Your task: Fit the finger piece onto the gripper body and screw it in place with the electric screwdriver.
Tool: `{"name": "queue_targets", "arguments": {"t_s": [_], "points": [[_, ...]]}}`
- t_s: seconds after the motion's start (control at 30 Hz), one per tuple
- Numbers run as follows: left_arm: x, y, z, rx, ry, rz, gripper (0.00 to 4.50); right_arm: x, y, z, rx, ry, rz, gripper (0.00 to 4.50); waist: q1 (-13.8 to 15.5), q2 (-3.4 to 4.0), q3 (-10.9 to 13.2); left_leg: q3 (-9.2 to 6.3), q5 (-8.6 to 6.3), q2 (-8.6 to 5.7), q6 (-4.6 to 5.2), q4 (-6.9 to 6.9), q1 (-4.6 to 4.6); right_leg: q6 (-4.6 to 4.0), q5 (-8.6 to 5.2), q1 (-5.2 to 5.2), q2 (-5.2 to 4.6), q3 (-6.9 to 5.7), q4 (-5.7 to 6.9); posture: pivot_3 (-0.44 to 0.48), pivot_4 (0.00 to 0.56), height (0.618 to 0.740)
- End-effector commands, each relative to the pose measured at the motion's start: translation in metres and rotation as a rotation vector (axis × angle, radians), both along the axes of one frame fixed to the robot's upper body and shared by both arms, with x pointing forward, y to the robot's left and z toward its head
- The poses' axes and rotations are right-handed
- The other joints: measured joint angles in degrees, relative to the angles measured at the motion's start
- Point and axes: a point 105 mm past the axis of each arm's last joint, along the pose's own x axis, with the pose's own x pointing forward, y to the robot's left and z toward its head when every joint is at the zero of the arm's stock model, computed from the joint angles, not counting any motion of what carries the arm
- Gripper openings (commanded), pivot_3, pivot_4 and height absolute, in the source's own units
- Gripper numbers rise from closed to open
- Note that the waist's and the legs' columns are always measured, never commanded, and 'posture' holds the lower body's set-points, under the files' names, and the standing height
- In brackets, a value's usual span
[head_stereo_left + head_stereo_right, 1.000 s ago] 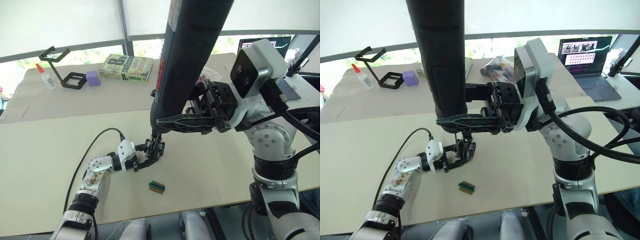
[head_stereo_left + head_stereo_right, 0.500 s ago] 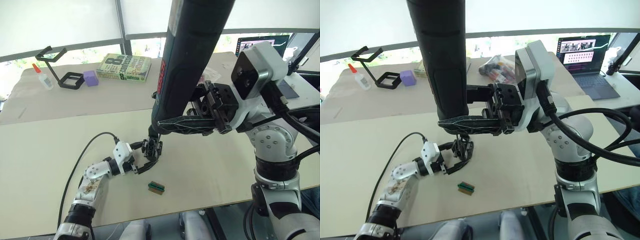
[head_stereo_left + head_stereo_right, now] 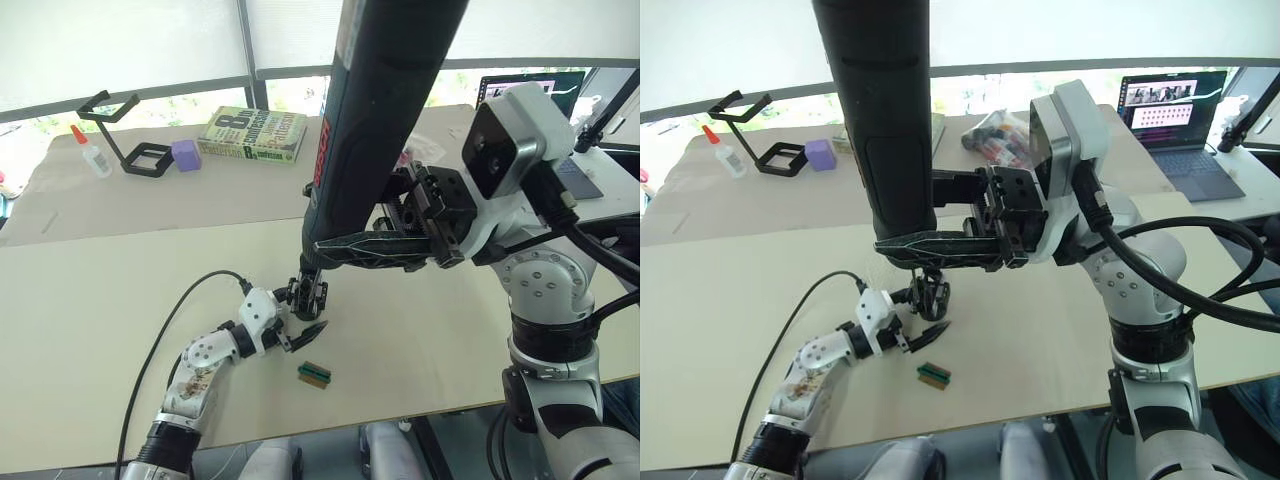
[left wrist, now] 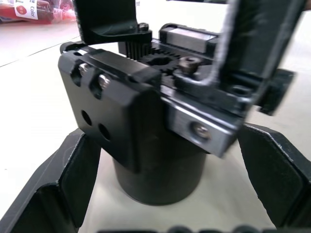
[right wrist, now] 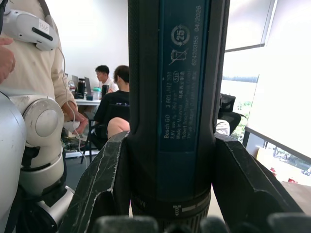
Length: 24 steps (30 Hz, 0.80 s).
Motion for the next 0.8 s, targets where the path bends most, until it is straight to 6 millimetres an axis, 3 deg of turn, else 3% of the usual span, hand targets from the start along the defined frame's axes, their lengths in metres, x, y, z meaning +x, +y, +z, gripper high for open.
{"name": "queue_targets", "arguments": {"t_s": [0.03,0.2,0.8], "points": [[0.001,-0.001,0.002,-0.021,0.014,-0.007,4.48,-0.01,-0.002,0.008,0.027,-0.041,0.029,1.93,-0.05,0.0,0.0,0.0,0.0,0.0,0.0,0.0,0.0,0.0,0.0,0.0,0.0,0.0,0.0,0.0,0.15,0.74],[-0.002,0.001,-0.002,-0.008,0.042,-0.012,2.45,-0.008,0.0,0.007,0.018,-0.045,0.025,1.93,-0.09,0.0,0.0,0.0,0.0,0.01,0.0,0.0,0.0,0.0,0.0,0.0,0.0,0.0,0.01,0.0,0.15,0.74],[-0.009,0.0,-0.014,-0.012,0.096,-0.019,2.46,0.017,0.047,-0.01,-0.108,-0.055,-0.014,1.93,-0.29,0.01,-0.03,0.01,0.02,0.01,-0.04,-0.03,0.03,-0.01,0.01,-0.01,0.03,0.0,0.05,0.0,0.15,0.74]]}}
